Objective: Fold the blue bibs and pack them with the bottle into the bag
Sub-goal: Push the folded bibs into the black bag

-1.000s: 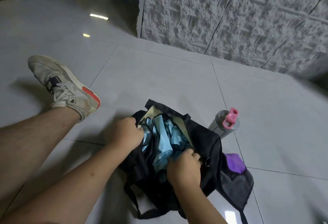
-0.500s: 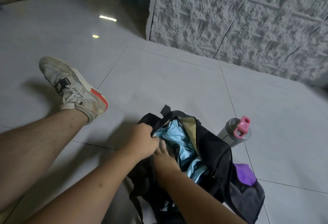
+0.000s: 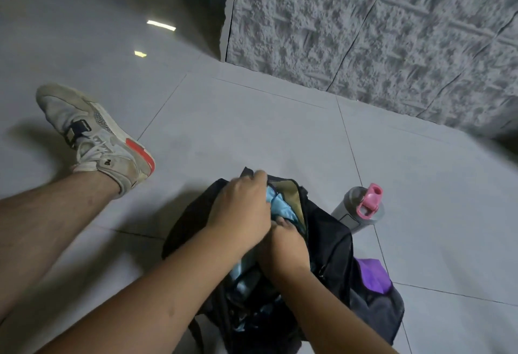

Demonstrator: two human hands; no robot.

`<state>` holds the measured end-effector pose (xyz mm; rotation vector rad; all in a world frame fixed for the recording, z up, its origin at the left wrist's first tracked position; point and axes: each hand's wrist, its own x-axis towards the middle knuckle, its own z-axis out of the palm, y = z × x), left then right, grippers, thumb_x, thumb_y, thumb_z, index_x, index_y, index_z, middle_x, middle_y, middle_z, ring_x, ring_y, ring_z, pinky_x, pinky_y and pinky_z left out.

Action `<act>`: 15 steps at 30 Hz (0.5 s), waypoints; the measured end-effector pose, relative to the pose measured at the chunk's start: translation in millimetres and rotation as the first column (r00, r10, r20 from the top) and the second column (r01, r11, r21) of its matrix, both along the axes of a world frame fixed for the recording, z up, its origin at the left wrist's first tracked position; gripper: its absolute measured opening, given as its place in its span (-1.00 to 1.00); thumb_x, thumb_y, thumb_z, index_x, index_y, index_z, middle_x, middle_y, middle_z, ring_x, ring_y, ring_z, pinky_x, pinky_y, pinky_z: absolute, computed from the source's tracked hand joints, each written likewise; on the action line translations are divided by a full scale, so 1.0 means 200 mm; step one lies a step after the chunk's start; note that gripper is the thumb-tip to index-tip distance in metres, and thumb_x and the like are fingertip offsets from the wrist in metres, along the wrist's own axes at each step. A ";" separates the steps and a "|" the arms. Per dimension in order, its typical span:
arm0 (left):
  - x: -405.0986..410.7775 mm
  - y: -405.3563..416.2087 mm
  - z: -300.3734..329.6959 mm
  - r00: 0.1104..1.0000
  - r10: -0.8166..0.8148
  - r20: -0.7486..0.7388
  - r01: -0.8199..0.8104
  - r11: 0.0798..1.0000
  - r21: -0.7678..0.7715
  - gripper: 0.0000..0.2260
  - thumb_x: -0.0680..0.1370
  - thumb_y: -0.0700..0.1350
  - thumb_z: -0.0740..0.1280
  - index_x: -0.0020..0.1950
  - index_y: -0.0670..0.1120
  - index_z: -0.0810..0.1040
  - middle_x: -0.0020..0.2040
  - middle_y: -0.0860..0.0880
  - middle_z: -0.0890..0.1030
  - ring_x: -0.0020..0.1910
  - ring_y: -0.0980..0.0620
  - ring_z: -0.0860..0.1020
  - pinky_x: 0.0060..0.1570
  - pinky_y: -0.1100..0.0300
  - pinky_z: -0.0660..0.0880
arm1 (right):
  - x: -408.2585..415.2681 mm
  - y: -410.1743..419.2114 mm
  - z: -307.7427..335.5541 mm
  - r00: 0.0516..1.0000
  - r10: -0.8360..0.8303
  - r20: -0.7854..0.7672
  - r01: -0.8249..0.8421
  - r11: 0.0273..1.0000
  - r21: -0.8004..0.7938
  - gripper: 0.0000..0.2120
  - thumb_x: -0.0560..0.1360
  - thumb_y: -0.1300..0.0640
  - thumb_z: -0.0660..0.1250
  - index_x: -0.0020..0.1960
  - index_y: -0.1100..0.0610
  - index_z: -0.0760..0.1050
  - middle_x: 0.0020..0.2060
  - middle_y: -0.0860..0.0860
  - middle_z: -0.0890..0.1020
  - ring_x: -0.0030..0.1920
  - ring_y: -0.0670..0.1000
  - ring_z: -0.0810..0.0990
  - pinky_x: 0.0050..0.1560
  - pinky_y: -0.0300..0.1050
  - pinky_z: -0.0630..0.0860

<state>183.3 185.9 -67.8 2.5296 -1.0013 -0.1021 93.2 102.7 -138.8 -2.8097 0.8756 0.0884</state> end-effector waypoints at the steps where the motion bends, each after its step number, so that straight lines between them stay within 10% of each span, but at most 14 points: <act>1: -0.08 -0.04 -0.05 0.996 -0.040 -0.079 0.040 0.999 -0.003 -0.81 0.58 -0.10 0.36 0.03 -0.01 0.34 0.09 -0.09 0.60 0.12 -0.13 0.58 -0.01 0.08 0.46 | -0.03 -0.02 0.02 0.997 -0.012 -0.075 0.012 1.000 -0.009 -0.72 0.53 0.08 0.21 0.21 0.07 0.51 0.15 0.07 0.59 0.17 0.18 0.59 0.08 -0.01 0.51; 4: -0.20 -0.09 -0.28 0.952 -0.055 -0.301 0.134 0.959 0.251 -0.65 0.60 -0.24 0.26 0.38 -0.06 0.39 0.35 -0.15 0.50 0.37 -0.16 0.44 0.29 -0.03 0.49 | -0.08 -0.06 0.05 0.973 -0.072 -0.221 0.088 0.994 0.061 -0.57 0.58 0.17 0.21 0.45 0.08 0.33 0.31 0.14 0.53 0.23 0.20 0.60 0.18 0.05 0.54; 9: -0.17 -0.03 -0.47 0.896 -0.084 -0.437 0.325 0.794 0.514 0.00 0.51 -0.33 0.29 0.60 0.35 -0.28 0.62 -0.02 -0.44 0.55 -0.41 -0.40 0.51 -0.41 0.02 | -0.12 -0.18 0.04 0.892 -0.274 -0.360 0.329 0.939 0.099 -0.46 0.64 0.20 0.16 0.57 0.30 0.16 0.38 0.21 0.53 0.33 0.21 0.56 0.25 0.02 0.51; 13: -0.07 0.03 -0.48 0.889 -0.115 -0.443 0.361 0.771 0.524 -0.10 0.58 -0.20 0.26 0.59 0.37 -0.29 0.65 0.00 -0.37 0.59 -0.46 -0.21 0.42 -0.12 0.39 | -0.13 -0.32 0.09 0.852 -0.452 -0.263 0.520 0.787 0.333 -0.69 0.63 0.20 0.22 0.33 0.25 0.53 0.22 0.18 0.64 -0.10 0.07 0.64 -0.11 -0.13 0.67; 15: -0.07 -0.02 -0.45 0.908 -0.111 -0.403 0.345 0.743 0.573 -0.11 0.58 -0.17 0.29 0.62 0.31 -0.26 0.66 -0.07 -0.35 0.60 -0.46 -0.09 0.40 -0.09 0.42 | -0.12 -0.30 0.13 0.879 -0.382 -0.286 0.458 0.846 0.275 -0.72 0.61 0.20 0.26 0.29 0.23 0.55 0.18 0.17 0.64 -0.01 0.12 0.68 -0.07 -0.10 0.65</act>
